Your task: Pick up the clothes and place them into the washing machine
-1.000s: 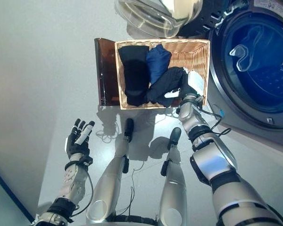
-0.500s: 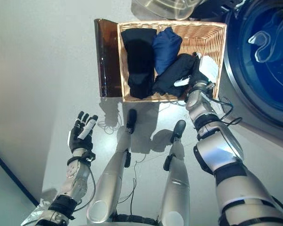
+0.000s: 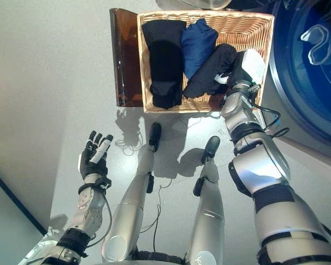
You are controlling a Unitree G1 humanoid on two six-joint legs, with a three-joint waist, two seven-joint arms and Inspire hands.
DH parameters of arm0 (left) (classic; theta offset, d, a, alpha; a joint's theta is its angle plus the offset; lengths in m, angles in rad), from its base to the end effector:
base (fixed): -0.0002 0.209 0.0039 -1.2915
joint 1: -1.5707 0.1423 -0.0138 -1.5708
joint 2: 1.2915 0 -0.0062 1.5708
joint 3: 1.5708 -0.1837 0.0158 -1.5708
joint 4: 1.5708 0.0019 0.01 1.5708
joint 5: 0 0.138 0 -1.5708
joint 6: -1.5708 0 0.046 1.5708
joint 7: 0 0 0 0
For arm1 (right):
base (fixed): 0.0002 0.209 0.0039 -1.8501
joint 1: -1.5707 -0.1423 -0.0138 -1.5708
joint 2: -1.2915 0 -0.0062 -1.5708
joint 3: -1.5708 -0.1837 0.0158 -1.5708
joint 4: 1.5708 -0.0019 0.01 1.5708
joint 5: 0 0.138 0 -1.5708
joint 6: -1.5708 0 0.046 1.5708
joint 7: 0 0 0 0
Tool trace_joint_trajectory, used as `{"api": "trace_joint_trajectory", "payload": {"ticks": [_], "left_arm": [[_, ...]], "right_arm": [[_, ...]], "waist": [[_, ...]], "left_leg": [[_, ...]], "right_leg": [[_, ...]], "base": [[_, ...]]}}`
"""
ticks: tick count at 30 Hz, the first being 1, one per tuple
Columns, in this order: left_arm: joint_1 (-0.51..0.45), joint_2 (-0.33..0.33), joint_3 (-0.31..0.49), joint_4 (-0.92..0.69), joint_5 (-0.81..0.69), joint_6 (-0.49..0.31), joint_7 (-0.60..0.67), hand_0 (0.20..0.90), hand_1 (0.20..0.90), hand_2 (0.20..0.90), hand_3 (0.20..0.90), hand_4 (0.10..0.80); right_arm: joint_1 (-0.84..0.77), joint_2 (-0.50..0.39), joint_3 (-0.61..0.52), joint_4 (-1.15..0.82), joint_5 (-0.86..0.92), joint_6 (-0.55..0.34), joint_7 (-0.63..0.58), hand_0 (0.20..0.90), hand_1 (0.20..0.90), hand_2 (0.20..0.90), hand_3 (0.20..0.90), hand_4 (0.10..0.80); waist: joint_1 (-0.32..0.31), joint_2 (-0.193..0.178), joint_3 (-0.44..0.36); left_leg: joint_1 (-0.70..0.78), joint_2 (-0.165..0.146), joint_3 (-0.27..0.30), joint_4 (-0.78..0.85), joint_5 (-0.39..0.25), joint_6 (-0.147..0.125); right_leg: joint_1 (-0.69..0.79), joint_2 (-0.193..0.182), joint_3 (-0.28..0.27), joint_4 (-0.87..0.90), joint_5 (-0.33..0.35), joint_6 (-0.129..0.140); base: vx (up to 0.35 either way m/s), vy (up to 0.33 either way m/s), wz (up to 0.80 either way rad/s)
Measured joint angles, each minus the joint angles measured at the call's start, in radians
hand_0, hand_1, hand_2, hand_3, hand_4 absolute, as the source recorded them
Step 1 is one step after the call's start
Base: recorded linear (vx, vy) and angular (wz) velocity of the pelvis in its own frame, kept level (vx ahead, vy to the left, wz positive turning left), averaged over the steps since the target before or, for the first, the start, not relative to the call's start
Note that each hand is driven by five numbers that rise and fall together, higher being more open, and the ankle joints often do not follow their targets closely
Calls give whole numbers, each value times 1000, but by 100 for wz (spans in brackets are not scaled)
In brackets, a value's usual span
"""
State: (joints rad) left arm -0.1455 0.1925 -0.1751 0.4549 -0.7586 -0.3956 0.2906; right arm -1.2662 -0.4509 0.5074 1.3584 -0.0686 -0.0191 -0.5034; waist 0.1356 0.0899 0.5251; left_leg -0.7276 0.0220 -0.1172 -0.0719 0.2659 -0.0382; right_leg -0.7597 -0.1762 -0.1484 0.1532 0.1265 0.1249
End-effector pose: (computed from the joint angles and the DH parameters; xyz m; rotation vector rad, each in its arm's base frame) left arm 0.2204 0.1715 0.0049 -0.4976 0.0464 0.3646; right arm 0.3752 -0.2035 0.1904 -0.8912 -0.1099 -0.5088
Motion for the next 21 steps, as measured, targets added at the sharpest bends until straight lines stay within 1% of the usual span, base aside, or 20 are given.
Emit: {"api": "trace_joint_trajectory", "payload": {"ticks": [8,12,18,21], "left_arm": [[-2,0,0,-1,-1,-1,0,900,900,900,900,800],[-2,0,0,0,-5,-1,0,900,900,900,900,800],[-2,0,1,6,-11,-5,6,900,900,900,900,800],[-1,-1,0,11,-13,-5,8,900,900,900,900,800]], "right_arm": [[1,1,-11,0,7,0,-1,200,200,200,200,300],[9,1,-39,0,9,1,-2,200,200,200,200,300],[43,15,-50,-18,40,0,-15,200,200,200,200,300],[99,21,-106,-114,52,-3,-33,200,200,200,200,300]], "waist": [[4,7,0],[13,8,0],[14,12,1],[7,13,1]], "left_leg": [[6,1,6,4,2,2],[10,1,9,13,2,2],[53,2,22,12,-1,-1],[61,1,30,8,-2,-1]], "right_leg": [[2,1,5,3,0,0],[6,1,9,10,0,-1],[42,0,23,10,1,1],[46,1,27,9,5,4]], "base": [[0,0,0],[0,0,0],[9,-7,-4],[9,-5,-5]]}}
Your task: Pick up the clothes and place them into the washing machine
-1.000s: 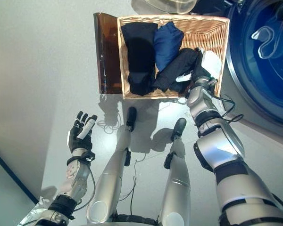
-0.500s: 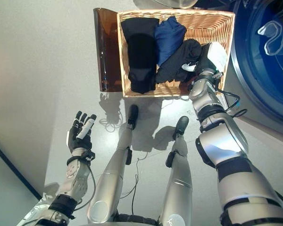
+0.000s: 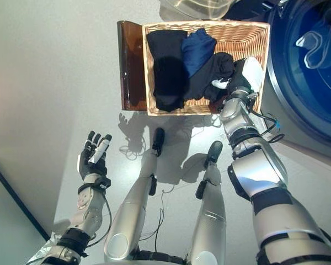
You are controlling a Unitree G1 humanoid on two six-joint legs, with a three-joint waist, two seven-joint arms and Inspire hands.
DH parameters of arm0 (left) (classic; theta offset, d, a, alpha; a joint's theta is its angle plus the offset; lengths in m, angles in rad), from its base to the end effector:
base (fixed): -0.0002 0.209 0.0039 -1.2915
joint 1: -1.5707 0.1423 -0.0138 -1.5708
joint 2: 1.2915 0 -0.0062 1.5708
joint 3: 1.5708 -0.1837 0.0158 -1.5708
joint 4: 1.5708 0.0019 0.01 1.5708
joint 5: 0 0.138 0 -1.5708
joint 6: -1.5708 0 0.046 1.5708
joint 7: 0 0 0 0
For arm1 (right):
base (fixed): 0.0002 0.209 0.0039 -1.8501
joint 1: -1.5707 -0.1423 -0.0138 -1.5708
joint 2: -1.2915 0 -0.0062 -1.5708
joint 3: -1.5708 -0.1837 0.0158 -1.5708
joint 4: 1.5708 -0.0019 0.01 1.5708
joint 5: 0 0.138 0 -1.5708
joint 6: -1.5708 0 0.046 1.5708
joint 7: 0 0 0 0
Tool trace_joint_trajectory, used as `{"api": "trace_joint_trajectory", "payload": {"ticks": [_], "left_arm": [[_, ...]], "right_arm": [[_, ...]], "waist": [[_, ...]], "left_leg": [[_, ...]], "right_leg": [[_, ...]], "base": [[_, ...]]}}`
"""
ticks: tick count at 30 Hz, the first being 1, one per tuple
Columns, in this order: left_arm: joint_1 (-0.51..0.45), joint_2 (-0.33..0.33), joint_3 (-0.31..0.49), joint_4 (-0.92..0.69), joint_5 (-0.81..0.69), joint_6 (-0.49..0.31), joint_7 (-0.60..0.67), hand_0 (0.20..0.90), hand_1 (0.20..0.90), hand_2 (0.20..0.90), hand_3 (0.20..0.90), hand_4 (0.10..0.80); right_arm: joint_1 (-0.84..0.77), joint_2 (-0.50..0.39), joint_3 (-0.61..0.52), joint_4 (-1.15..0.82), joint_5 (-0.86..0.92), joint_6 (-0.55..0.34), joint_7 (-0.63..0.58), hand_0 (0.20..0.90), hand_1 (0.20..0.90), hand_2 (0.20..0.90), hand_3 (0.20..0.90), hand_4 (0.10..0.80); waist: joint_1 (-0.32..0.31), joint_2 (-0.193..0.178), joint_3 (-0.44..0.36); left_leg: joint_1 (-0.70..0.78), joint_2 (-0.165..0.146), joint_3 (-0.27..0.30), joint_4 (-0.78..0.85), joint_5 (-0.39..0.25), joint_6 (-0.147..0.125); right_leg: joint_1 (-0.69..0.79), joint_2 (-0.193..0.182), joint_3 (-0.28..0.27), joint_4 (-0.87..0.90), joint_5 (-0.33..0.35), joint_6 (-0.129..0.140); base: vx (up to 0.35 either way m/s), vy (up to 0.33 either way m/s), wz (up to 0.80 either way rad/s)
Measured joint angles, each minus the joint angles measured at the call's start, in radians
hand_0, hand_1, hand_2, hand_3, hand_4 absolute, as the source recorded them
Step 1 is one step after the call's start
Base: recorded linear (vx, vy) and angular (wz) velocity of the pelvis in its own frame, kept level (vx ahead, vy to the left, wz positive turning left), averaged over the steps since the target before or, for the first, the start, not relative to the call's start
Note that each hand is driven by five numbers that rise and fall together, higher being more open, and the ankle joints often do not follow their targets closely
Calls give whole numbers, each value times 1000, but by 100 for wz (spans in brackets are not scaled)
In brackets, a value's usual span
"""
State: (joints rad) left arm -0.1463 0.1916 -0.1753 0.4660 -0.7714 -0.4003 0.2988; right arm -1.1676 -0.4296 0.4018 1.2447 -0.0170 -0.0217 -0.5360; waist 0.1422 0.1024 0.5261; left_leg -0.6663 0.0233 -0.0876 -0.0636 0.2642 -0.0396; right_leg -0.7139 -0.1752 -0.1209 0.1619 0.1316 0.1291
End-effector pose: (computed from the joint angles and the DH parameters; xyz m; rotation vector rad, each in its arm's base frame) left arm 0.2200 0.1720 0.0033 -0.5068 0.0553 0.3826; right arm 0.3715 -0.1963 0.1719 -0.7292 -0.1094 -0.5133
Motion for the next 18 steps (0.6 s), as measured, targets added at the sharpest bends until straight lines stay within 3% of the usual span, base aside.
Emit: {"api": "trace_joint_trajectory", "payload": {"ticks": [7,18], "left_arm": [[0,-1,1,35,-5,0,7,900,900,900,900,800],[5,-13,5,46,-5,1,11,900,900,900,900,800]], "right_arm": [[170,25,-129,-198,65,-24,-80,200,200,200,200,300],[272,74,-259,-335,185,-88,-175,200,200,200,200,300]], "waist": [[-28,1,0],[-47,4,1]], "left_leg": [[58,0,7,-14,-2,5],[101,-1,31,-14,-14,22]], "right_leg": [[61,0,3,-27,4,4],[101,0,24,-52,12,6]], "base": [[8,-3,-1],[13,-6,-6]]}}
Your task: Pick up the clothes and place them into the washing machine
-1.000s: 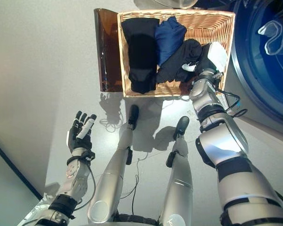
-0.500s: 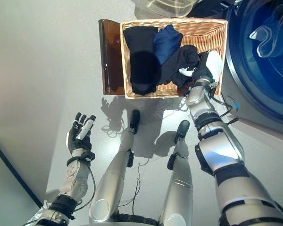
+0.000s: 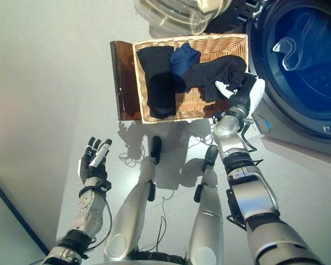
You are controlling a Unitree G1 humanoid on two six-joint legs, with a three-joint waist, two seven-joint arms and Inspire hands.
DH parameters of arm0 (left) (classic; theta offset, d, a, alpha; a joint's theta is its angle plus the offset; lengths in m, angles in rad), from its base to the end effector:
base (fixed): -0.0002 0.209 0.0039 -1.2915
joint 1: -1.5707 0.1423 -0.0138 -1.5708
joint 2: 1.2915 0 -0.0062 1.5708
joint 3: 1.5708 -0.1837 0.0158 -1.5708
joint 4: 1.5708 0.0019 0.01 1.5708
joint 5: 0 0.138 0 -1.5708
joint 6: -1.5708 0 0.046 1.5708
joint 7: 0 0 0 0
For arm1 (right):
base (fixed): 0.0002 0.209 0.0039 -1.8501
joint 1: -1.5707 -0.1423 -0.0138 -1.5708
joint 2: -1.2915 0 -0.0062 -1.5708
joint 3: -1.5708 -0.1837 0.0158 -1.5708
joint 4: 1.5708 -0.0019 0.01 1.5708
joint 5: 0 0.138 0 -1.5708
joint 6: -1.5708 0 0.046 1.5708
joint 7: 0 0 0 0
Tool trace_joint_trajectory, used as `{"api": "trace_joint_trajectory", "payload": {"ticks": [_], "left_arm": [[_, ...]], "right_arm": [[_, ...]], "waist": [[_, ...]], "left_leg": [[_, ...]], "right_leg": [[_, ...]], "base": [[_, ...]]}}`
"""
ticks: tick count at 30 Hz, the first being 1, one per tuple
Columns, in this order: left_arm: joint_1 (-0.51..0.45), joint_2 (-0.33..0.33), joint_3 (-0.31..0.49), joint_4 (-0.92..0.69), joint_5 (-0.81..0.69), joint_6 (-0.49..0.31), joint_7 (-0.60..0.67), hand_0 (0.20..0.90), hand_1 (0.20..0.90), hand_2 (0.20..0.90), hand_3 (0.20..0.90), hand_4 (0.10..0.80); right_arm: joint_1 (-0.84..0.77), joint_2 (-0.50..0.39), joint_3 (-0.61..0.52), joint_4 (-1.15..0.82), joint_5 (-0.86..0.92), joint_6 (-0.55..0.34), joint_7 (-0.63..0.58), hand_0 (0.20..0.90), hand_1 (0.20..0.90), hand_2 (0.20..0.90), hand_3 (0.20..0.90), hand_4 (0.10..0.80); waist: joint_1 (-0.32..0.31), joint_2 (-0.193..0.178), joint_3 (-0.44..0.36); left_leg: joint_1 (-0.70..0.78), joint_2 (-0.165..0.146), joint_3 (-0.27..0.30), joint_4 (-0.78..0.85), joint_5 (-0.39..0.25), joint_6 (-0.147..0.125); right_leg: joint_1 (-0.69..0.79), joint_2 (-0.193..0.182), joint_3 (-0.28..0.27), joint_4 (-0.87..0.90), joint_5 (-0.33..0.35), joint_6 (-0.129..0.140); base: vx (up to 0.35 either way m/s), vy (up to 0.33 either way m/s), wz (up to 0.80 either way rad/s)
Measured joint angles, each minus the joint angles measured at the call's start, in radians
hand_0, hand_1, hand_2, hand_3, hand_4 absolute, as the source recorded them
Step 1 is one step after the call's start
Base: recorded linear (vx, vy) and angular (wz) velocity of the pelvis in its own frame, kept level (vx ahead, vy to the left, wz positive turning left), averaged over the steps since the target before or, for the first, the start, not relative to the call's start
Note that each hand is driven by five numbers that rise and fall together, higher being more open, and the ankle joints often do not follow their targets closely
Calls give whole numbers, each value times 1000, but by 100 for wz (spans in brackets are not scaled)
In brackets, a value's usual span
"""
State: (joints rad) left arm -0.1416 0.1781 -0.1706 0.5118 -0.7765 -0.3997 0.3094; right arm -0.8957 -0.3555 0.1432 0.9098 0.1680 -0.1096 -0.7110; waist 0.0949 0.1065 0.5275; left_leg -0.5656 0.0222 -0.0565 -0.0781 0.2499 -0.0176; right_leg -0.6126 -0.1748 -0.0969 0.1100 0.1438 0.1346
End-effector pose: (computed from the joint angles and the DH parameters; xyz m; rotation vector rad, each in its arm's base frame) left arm 0.2162 0.1717 -0.0057 -0.5079 0.1039 0.4200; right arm 0.3508 -0.1854 0.1381 -0.2275 -0.1751 -0.6673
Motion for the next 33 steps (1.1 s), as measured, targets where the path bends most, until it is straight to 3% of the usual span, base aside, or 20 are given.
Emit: {"api": "trace_joint_trajectory", "payload": {"ticks": [13,23,33], "left_arm": [[12,-7,-5,7,1,0,-2,900,900,900,900,800],[16,-6,-8,8,0,1,-26,900,900,900,900,800],[32,-5,-8,10,-11,3,-50,900,900,900,900,800]], "right_arm": [[17,-10,-160,-60,109,-66,-81,200,200,200,200,300],[-77,-114,-231,27,295,-116,-103,200,200,200,200,300],[-200,-224,-270,169,468,-141,-98,200,200,200,200,300]], "waist": [[0,23,0],[-1,63,-2],[-2,75,-10]], "left_leg": [[18,-4,25,0,-7,10],[35,-4,51,0,-8,16],[46,-10,67,0,-11,19]], "right_leg": [[11,-4,22,-12,6,5],[13,-3,46,-13,10,10],[14,-8,61,-12,13,13]], "base": [[4,-2,-3],[2,-9,-7],[2,-4,-3]]}}
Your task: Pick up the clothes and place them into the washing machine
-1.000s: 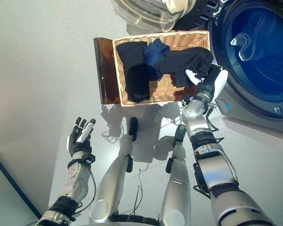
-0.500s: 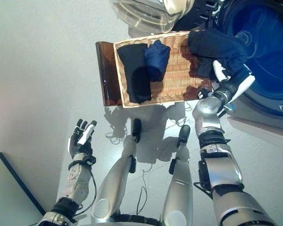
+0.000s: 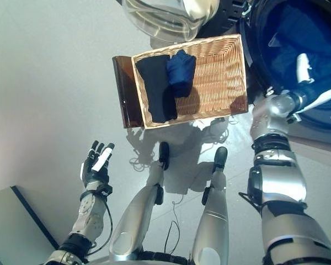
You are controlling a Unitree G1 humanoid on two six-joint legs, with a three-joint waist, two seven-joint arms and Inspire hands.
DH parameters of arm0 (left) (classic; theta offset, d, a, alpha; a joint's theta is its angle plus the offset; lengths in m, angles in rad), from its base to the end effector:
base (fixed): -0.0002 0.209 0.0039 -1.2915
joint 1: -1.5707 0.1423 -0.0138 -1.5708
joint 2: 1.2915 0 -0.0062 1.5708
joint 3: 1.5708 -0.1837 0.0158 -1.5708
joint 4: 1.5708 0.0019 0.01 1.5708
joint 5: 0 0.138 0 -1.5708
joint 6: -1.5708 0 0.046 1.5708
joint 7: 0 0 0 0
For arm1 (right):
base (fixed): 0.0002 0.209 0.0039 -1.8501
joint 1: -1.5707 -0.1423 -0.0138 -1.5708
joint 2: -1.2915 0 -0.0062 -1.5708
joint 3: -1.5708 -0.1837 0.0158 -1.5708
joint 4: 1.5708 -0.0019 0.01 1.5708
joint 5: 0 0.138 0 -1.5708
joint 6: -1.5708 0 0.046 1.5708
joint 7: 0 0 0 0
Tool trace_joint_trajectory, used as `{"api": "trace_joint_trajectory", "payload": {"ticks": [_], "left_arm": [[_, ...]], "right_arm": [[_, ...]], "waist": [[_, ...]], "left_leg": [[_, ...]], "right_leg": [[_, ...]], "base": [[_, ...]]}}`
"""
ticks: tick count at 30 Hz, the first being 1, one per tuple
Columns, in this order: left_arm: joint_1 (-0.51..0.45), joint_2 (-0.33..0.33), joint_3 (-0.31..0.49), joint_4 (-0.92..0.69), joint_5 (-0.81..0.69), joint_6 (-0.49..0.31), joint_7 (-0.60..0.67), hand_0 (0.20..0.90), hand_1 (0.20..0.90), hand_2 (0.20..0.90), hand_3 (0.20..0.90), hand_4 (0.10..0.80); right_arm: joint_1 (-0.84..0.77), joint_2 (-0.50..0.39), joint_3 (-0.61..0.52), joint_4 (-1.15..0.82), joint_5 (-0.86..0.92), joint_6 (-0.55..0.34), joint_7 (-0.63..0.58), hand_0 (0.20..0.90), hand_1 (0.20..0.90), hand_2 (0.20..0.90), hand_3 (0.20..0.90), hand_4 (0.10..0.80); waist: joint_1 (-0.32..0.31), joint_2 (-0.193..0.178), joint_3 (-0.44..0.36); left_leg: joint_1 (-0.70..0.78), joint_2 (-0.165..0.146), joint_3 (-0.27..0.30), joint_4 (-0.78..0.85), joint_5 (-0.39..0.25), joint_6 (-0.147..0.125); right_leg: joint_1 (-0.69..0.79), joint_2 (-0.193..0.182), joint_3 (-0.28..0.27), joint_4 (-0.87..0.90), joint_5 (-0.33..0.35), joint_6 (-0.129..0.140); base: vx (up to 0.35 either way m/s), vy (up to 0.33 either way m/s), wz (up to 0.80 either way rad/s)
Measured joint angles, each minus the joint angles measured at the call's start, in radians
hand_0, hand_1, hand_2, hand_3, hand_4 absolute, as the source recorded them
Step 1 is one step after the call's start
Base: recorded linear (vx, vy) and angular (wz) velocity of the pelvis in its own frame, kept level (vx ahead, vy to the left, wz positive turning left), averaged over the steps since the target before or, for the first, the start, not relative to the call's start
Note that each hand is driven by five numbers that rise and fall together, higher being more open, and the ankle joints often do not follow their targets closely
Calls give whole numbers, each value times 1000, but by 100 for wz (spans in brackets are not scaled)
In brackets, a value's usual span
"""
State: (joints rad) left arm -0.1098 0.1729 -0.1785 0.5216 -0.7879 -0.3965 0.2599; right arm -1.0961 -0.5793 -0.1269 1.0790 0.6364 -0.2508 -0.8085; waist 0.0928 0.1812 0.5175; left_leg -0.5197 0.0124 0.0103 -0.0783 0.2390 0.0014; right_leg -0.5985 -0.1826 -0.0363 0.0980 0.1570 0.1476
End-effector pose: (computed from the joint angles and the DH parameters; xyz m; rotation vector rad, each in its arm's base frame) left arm 0.2071 0.1714 -0.0143 -0.5145 0.1361 0.3881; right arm 0.3475 -0.2780 0.2213 0.4556 -0.2882 -1.1060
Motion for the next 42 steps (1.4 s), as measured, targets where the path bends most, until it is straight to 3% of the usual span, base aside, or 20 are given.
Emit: {"api": "trace_joint_trajectory", "payload": {"ticks": [8,14,19,31,35,40,42], "left_arm": [[10,7,-10,-6,-18,1,-21,900,900,900,900,800],[11,13,-71,-19,-38,5,-43,900,900,900,900,800],[11,14,-78,-42,-50,9,-56,900,900,900,900,800],[12,19,-79,-53,-74,20,-62,900,900,900,900,800],[12,21,-82,-60,-87,21,-61,900,900,900,900,800],[18,22,-103,-101,-92,19,-61,900,900,900,900,800],[18,23,-133,-121,-93,19,-62,900,900,900,900,800]], "right_arm": [[-153,-83,37,138,144,8,71,200,200,200,200,300],[-226,-127,98,233,219,13,149,200,200,200,200,300],[-307,-177,129,292,307,17,194,200,200,200,200,300],[-402,-227,107,341,521,29,230,200,200,200,200,300],[-420,-227,97,331,556,-8,243,200,200,200,200,300],[-426,-230,101,308,552,-44,241,200,200,200,200,300],[-428,-255,136,303,546,-60,241,200,200,200,200,300]], "waist": [[4,39,-27],[4,40,-27],[5,41,-28],[7,41,-28],[11,41,-28],[23,41,-28],[19,41,-28]], "left_leg": [[5,-17,24,0,-8,11],[3,-25,41,0,-15,19],[-27,-31,45,0,-15,21],[-28,-46,46,0,-15,21],[-36,-48,50,0,-15,21],[-70,-54,52,0,-12,24],[-123,-66,50,19,-8,30]], "right_leg": [[-3,-15,28,-10,9,14],[-12,-19,48,-17,11,18],[-44,-24,53,-17,15,23],[-46,-40,56,-16,10,31],[-70,-41,66,0,8,32],[-146,-41,93,75,-23,36],[-237,-49,107,181,-69,33]], "base": [[-6,-22,-5],[-8,-16,-6],[0,-11,1],[5,-2,1],[7,7,-5],[-29,-43,-3],[-33,-61,20]]}}
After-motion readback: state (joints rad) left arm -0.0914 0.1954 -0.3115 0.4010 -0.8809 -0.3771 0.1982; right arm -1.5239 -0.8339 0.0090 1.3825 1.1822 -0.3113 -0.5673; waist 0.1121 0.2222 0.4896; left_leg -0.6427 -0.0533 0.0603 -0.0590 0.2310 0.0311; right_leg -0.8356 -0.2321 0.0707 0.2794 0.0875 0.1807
